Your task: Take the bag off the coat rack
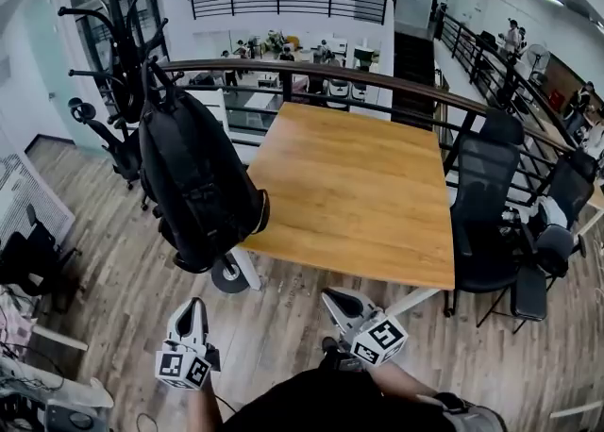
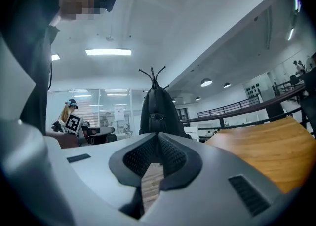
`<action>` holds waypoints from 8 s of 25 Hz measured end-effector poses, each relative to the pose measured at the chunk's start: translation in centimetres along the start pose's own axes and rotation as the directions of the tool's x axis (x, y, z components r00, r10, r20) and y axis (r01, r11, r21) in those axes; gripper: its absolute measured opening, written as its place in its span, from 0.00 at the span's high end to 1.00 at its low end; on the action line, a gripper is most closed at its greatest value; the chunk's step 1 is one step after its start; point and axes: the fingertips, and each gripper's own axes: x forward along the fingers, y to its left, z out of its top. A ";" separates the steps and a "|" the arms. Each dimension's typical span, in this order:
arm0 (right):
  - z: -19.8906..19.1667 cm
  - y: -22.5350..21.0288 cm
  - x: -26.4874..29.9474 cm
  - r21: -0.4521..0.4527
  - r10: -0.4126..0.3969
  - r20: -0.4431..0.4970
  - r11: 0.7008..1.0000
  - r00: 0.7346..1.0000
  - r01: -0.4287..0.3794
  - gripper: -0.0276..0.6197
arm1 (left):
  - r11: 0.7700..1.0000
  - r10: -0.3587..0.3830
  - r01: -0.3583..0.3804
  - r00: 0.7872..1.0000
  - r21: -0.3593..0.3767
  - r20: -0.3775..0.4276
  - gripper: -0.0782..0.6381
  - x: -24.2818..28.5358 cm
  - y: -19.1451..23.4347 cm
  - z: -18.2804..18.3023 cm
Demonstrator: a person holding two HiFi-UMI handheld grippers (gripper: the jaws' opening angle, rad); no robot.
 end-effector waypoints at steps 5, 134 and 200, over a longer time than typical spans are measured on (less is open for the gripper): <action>2.1 -6.9 0.6 -0.002 0.054 -0.001 0.999 0.999 -0.054 0.89 | 0.999 0.052 -0.052 0.999 0.006 0.008 0.87 5.2 -2.8 0.7; 19.3 -8.7 16.3 0.023 0.754 0.202 0.635 0.625 -0.773 0.79 | 0.957 0.201 -0.244 0.947 0.154 0.252 0.73 10.9 -13.4 14.2; -0.2 -1.6 -12.2 0.057 0.659 -0.164 0.749 0.734 -0.660 0.80 | 0.871 0.489 -0.491 0.870 -0.008 -0.065 0.73 -9.8 -32.1 -7.9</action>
